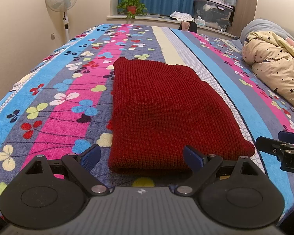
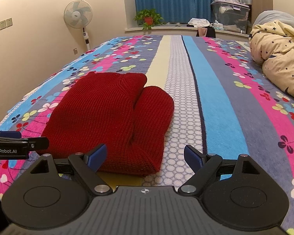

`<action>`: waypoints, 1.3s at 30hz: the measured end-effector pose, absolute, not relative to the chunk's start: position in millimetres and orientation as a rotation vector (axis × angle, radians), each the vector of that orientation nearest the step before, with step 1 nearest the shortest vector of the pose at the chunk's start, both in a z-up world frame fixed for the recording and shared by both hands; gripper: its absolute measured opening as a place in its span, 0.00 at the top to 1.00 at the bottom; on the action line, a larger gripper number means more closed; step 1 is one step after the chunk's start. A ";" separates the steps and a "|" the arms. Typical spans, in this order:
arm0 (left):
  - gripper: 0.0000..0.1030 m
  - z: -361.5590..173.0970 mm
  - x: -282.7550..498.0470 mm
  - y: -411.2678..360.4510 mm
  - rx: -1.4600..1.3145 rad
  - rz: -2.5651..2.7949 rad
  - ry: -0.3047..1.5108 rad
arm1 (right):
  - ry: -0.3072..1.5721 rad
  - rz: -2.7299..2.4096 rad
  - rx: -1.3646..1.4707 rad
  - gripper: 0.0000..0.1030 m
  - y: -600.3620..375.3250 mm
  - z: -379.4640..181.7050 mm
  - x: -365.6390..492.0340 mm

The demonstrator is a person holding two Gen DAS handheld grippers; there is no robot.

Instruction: Fold small clothes

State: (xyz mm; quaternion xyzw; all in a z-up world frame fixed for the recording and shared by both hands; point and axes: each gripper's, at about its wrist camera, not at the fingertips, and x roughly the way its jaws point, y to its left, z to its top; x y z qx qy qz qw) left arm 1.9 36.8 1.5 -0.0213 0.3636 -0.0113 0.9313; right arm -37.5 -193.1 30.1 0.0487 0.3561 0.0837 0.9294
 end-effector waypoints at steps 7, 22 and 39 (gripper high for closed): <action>0.09 1.6 1.8 36.3 -0.041 -0.023 0.743 | 0.730 0.173 0.099 0.16 -193.1 30.5 -37.3; 0.09 1.4 1.8 35.9 -0.041 -0.024 0.743 | 0.729 0.178 0.095 0.16 -193.3 30.7 -37.7; 0.09 2.1 2.0 34.0 -0.036 -0.027 0.740 | 0.731 0.189 0.090 0.16 -194.7 30.3 -38.6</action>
